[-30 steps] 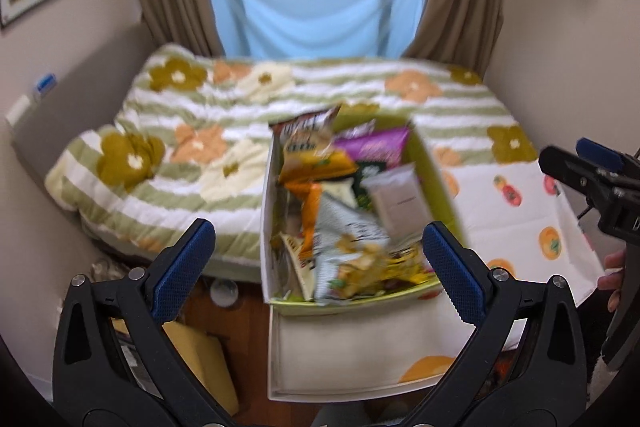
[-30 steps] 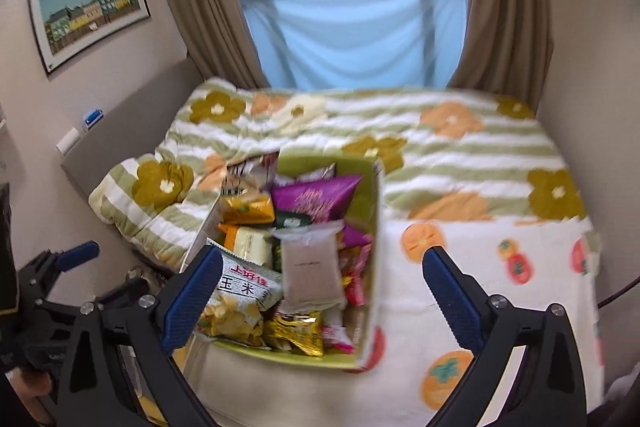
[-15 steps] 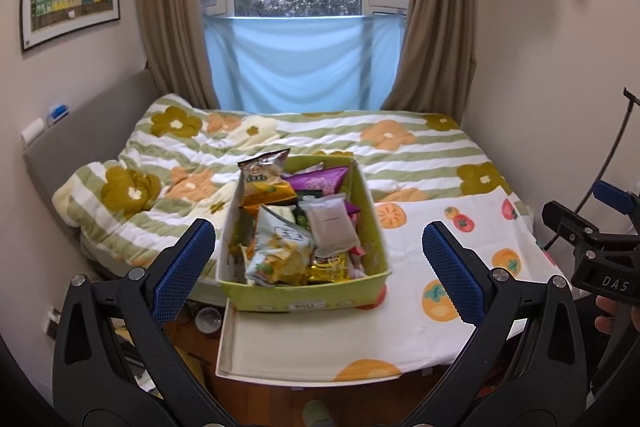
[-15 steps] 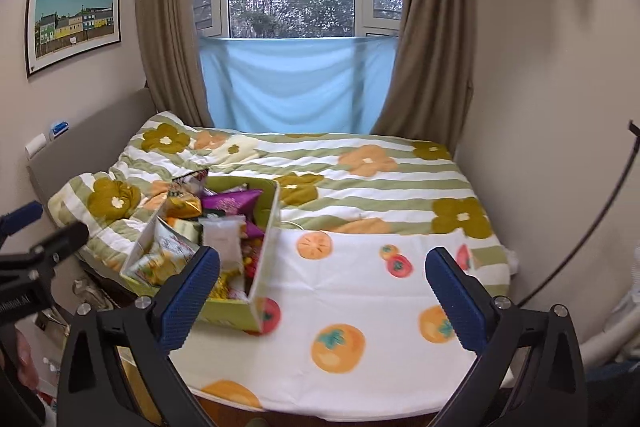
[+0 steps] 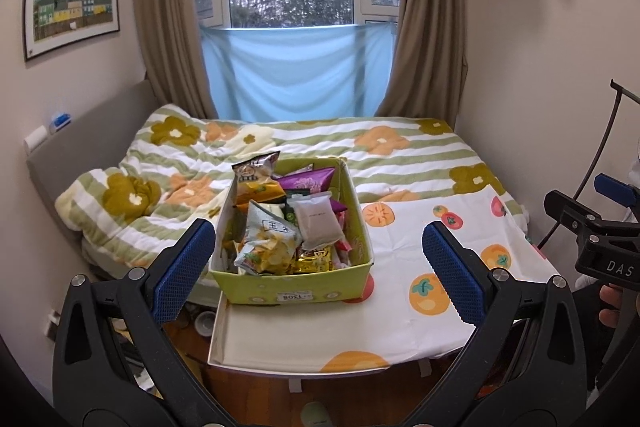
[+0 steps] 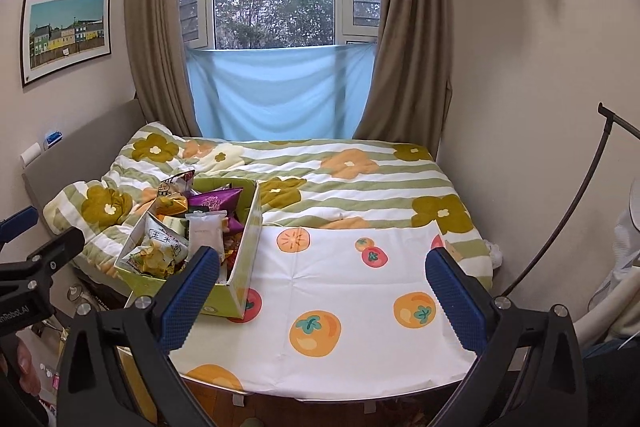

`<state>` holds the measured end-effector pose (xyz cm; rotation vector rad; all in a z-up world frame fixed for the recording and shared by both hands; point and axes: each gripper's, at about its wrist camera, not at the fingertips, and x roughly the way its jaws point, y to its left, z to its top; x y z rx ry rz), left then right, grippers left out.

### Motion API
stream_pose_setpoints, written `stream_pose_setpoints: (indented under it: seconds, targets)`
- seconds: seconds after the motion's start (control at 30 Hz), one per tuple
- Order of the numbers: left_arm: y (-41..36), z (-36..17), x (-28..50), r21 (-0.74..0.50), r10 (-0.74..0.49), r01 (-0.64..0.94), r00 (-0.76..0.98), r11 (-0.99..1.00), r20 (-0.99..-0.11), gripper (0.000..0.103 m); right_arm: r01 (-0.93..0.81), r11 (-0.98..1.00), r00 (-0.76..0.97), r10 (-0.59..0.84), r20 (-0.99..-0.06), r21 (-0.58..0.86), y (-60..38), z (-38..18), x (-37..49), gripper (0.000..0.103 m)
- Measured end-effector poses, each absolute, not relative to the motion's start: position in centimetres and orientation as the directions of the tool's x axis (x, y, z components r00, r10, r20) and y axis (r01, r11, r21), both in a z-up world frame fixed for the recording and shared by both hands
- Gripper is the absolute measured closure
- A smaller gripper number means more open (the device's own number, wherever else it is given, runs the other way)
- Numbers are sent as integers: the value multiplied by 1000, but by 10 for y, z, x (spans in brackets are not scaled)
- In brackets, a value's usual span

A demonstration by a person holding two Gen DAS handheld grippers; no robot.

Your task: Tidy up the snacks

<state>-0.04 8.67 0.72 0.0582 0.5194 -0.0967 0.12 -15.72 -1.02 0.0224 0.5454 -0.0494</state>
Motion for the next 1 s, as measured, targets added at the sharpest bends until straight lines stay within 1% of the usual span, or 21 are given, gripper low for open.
stream_pose_setpoints:
  seconds: [1.0]
  targets:
    - [79,11,-9,47,-58,91,879,995,-474,1,38,999,864,-24,-504,18,-159,-9,-5,1]
